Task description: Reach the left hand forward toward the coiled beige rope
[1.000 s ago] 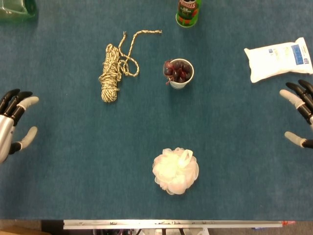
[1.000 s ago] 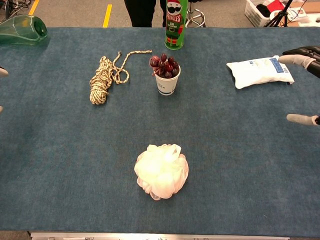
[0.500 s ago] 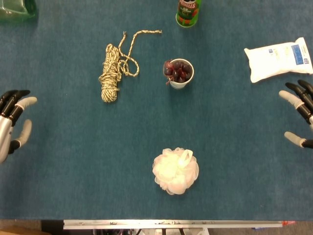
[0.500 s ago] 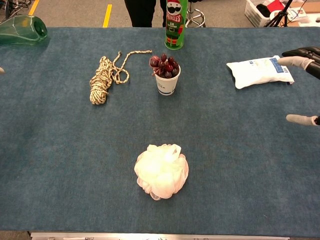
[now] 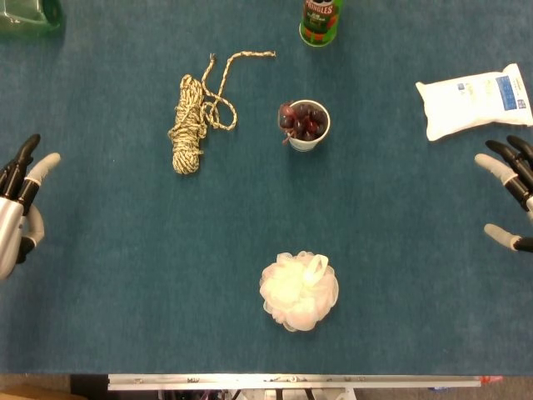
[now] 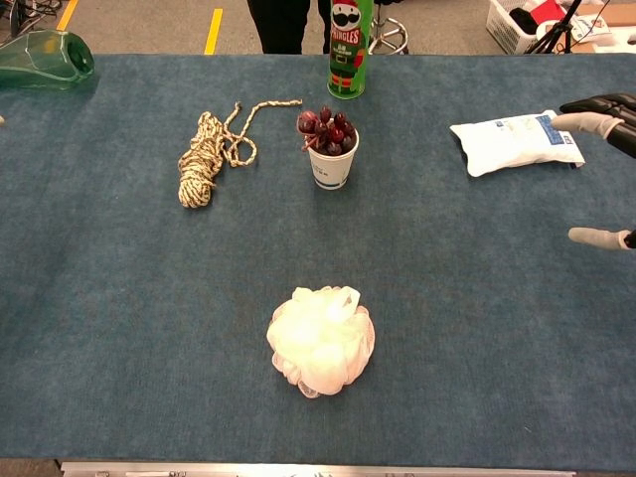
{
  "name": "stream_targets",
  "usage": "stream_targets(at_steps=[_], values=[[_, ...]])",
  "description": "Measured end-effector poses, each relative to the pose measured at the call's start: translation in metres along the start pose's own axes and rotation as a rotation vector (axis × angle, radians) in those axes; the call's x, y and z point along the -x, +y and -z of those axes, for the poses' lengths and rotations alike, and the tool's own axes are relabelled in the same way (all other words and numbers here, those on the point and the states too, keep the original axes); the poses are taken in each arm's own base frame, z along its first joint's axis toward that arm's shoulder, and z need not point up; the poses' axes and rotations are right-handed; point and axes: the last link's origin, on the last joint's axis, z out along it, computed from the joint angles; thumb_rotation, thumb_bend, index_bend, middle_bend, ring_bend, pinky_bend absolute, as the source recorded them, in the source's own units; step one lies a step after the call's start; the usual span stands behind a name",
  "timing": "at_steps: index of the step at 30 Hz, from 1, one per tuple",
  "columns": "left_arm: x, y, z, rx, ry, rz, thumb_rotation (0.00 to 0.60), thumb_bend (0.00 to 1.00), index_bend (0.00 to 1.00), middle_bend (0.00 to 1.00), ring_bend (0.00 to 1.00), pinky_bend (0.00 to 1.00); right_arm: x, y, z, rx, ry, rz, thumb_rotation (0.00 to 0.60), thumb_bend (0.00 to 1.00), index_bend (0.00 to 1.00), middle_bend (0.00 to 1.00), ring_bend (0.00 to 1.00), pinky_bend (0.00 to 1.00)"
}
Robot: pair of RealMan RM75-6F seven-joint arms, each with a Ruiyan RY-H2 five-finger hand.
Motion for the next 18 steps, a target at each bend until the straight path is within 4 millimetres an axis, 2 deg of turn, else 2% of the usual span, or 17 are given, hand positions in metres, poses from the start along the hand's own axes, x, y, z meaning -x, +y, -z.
stream_targets(at_steps=[2, 7, 18], values=[[0.000, 0.001, 0.000, -0.001, -0.005, 0.002, 0.600, 0.91, 0.01, 0.00, 0.20, 0.89, 0.000, 0.000, 0.000, 0.000, 0.000, 0.000, 0.600, 0.00, 0.18, 0.14, 0.08, 0.24], [0.001, 0.003, 0.001, 0.000, -0.013, 0.023, 0.600, 0.91, 0.00, 0.00, 0.20, 0.89, 0.000, 0.000, 0.000, 0.001, 0.002, -0.001, 0.600, 0.00, 0.18, 0.14, 0.08, 0.24], [-0.010, 0.030, 0.004, 0.077, -0.090, 0.337, 0.600, 0.91, 0.00, 0.00, 0.20, 0.89, 0.000, 0.000, 0.000, 0.002, -0.001, -0.001, 0.600, 0.00, 0.20, 0.14, 0.08, 0.24]])
